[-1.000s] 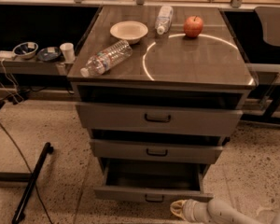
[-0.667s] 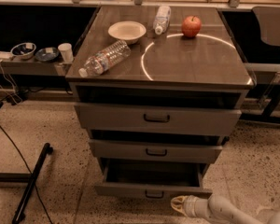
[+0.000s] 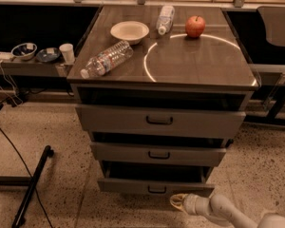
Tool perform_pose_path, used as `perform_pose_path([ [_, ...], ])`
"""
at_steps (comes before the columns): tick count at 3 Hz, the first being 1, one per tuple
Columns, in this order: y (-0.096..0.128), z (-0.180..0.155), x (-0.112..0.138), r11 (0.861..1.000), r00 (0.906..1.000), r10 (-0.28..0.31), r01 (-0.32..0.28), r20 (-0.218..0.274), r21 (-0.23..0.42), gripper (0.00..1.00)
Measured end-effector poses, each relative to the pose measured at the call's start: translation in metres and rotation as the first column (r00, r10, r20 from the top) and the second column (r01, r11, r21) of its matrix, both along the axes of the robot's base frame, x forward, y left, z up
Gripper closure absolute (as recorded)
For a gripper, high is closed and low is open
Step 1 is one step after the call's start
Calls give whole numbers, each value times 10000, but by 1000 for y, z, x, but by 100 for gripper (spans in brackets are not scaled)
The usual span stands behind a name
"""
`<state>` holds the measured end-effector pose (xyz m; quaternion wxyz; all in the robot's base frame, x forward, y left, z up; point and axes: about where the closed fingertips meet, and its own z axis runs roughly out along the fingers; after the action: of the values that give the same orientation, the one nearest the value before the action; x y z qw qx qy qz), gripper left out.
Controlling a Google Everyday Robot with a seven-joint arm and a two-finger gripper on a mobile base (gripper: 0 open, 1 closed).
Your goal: Close bottom drawer
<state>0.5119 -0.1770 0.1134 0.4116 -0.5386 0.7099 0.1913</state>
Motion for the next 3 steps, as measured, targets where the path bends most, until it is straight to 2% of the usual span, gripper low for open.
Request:
perform_pose_path([
  [2, -19, 6, 56, 9972, 9950, -604, 565, 800, 496, 100],
  [3, -28, 7, 73, 9950, 9913, -864, 807, 994, 595, 100],
])
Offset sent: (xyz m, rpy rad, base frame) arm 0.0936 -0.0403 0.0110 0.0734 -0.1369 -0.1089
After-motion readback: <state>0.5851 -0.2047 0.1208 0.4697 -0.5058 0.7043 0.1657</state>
